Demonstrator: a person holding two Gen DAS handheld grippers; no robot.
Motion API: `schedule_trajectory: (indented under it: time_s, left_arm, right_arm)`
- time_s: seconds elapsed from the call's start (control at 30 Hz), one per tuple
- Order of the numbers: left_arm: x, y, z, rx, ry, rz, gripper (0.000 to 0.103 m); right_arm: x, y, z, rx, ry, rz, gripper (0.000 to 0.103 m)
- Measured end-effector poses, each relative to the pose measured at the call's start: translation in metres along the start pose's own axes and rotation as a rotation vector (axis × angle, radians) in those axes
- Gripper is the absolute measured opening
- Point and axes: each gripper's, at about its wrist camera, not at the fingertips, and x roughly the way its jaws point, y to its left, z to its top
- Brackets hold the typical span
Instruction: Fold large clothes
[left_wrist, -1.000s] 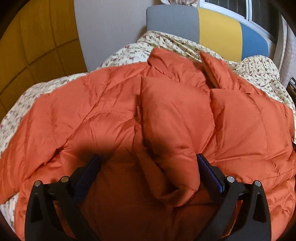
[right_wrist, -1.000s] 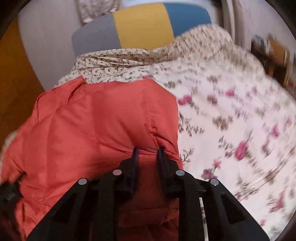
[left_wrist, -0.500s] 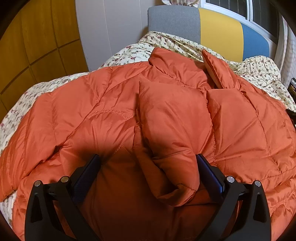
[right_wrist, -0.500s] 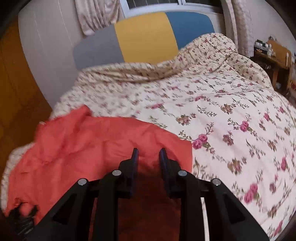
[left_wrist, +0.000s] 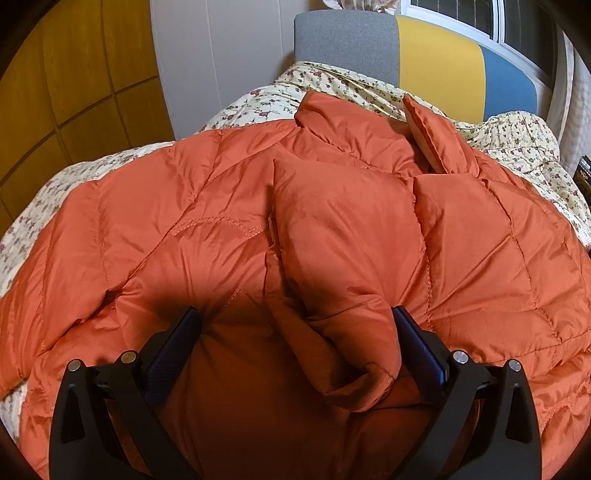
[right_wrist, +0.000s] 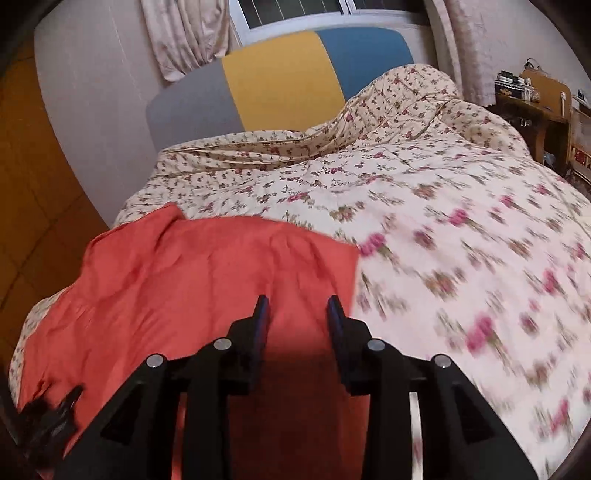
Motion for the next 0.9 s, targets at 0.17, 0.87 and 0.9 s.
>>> schedule_trajectory:
  time_s: [0.17, 0.87, 0.9]
  left_arm:
    - [0.0, 0.001, 0.0, -0.002, 0.0, -0.003, 0.1]
    - [-0.076, 0.128, -0.02, -0.268, -0.083, -0.055, 0.1]
    - [-0.081, 0.146, -0.024, -0.305, -0.092, -0.022, 0.1]
  right_arm:
    - [-0.006, -0.004, -0.028, -0.012, 0.081, -0.12, 0.061]
    - [0.01, -0.003, -0.032, -0.033, 0.118, -0.261, 0.092]
    - [0.01, -0.004, -0.032, -0.031, 0.118, -0.262, 0.094]
